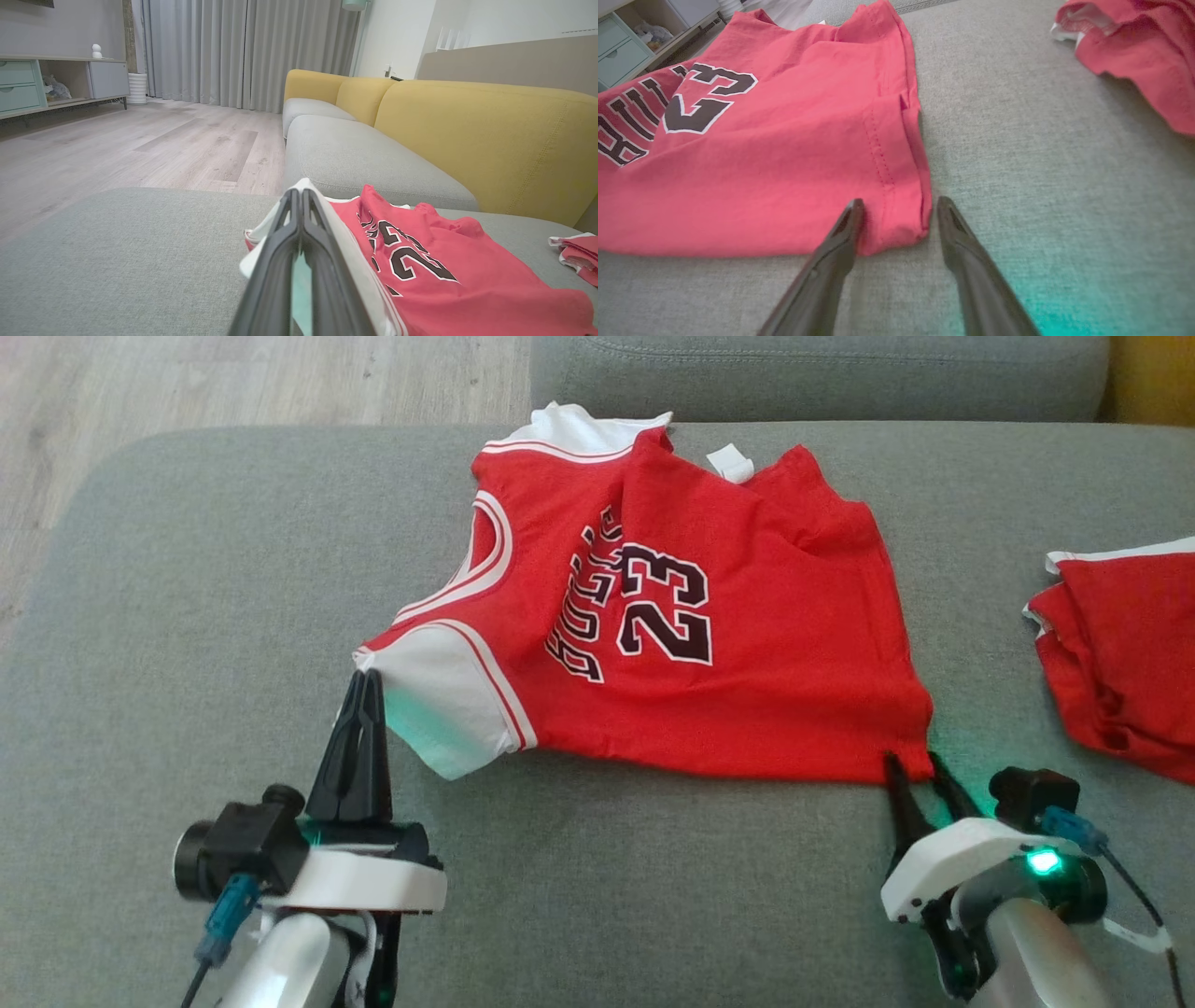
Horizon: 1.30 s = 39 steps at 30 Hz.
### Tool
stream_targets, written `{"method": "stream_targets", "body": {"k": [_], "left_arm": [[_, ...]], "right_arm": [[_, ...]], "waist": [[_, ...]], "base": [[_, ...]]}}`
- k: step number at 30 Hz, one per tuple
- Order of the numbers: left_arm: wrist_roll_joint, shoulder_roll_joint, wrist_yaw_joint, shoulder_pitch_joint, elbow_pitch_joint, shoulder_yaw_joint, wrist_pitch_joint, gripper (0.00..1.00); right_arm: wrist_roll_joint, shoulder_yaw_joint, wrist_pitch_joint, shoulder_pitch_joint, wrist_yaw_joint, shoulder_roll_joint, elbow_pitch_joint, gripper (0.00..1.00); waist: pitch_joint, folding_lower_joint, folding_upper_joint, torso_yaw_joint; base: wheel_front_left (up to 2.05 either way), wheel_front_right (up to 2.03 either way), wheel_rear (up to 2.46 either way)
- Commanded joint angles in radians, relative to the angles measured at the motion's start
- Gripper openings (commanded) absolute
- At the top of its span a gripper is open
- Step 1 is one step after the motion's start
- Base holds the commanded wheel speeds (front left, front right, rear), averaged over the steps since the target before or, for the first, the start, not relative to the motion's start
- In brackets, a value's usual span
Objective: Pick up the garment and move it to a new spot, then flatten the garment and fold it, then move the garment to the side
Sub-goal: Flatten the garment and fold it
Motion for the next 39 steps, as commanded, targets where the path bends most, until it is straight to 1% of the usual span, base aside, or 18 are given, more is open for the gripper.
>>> {"method": "stream_targets", "body": {"k": [1, 6, 10, 15, 18, 22, 23, 25, 27, 31, 34, 36, 39], "left_arm": [[0.012, 0.007, -0.005, -0.051, -0.026, 0.045, -0.012, 0.0], [0.006, 0.014, -0.001, -0.041, -0.017, 0.054, -0.012, 0.0], [-0.01, 0.019, -0.005, -0.036, -0.016, 0.055, 0.009, 0.0], [-0.033, 0.041, -0.023, -0.077, -0.061, 0.067, 0.049, 0.0], [-0.045, 0.056, -0.03, -0.131, -0.101, 0.087, 0.072, 0.0], [-0.061, 0.076, -0.041, -0.241, -0.156, 0.115, 0.12, 0.0], [-0.061, 0.076, -0.041, -0.241, -0.156, 0.115, 0.12, 0.0], [-0.08, 0.08, -0.044, -0.302, -0.185, 0.128, 0.162, 0.0], [-0.085, 0.086, -0.034, -0.361, -0.226, 0.148, 0.187, 0.0], [-0.098, 0.094, 0.003, -0.436, -0.332, 0.194, 0.226, 0.0], [-0.117, 0.095, 0.034, -0.452, -0.419, 0.229, 0.252, 0.0], [-0.13, 0.097, 0.053, -0.453, -0.47, 0.25, 0.272, 0.0], [-0.129, 0.127, 0.061, -0.477, -0.504, 0.266, 0.31, 0.0]], "right_arm": [[0.005, 0.042, 0.003, -0.012, -0.001, 0.002, 0.0, 0.0], [0.019, 0.054, -0.02, -0.011, -0.001, 0.002, -0.019, 0.0], [0.038, 0.069, -0.054, -0.016, -0.001, 0.002, -0.085, 0.0], [0.036, 0.099, -0.071, -0.036, -0.001, 0.002, -0.248, 0.0], [0.042, 0.105, -0.052, -0.062, -0.001, -0.001, -0.367, 0.0], [0.046, 0.105, -0.009, -0.124, -0.001, -0.049, -0.515, 0.0], [0.046, 0.105, -0.009, -0.124, -0.001, -0.049, -0.515, 0.0], [0.055, 0.105, 0.013, -0.165, -0.001, -0.077, -0.582, 0.0], [0.06, 0.106, 0.032, -0.203, -0.001, -0.105, -0.642, 0.0], [0.059, 0.092, 0.072, -0.247, -0.001, -0.143, -0.756, 0.0], [0.056, 0.063, 0.109, -0.248, -0.001, -0.149, -0.84, 0.0], [0.061, 0.041, 0.14, -0.239, -0.001, -0.14, -0.886, 0.0], [0.055, 0.017, 0.187, -0.237, -0.001, -0.135, -0.939, 0.0]], "waist": [[-0.003, -0.0001, -0.0001, 0.0], [-0.026, -0.0001, -0.0001, -0.013], [-0.049, -0.0001, -0.0001, -0.03], [-0.08, -0.0001, -0.0001, -0.053], [-0.106, -0.0001, -0.0001, -0.067], [-0.141, -0.0001, -0.0001, -0.08], [-0.141, -0.0001, -0.0001, -0.08], [-0.149, -0.0001, -0.0001, -0.085], [-0.156, -0.0001, -0.0001, -0.089], [-0.158, -0.0001, -0.0001, -0.094], [-0.152, -0.0001, -0.0001, -0.094], [-0.145, -0.0001, -0.0001, -0.096], [-0.111, -0.0001, -0.0001, -0.096]], "base": [[0.0, 0.0, 0.0], [0.0, 0.0, 0.0], [0.0, 0.0, 0.0], [0.0, 0.0, 0.0], [0.0, 0.0, 0.0], [0.0, 0.0, 0.0], [0.0, 0.0, 0.0], [0.0, 0.0, 0.0], [0.0, 0.0, 0.0], [0.0, 0.0, 0.0], [0.0, 0.0, 0.0], [0.0, 0.0, 0.0], [0.0, 0.0, 0.0]]}}
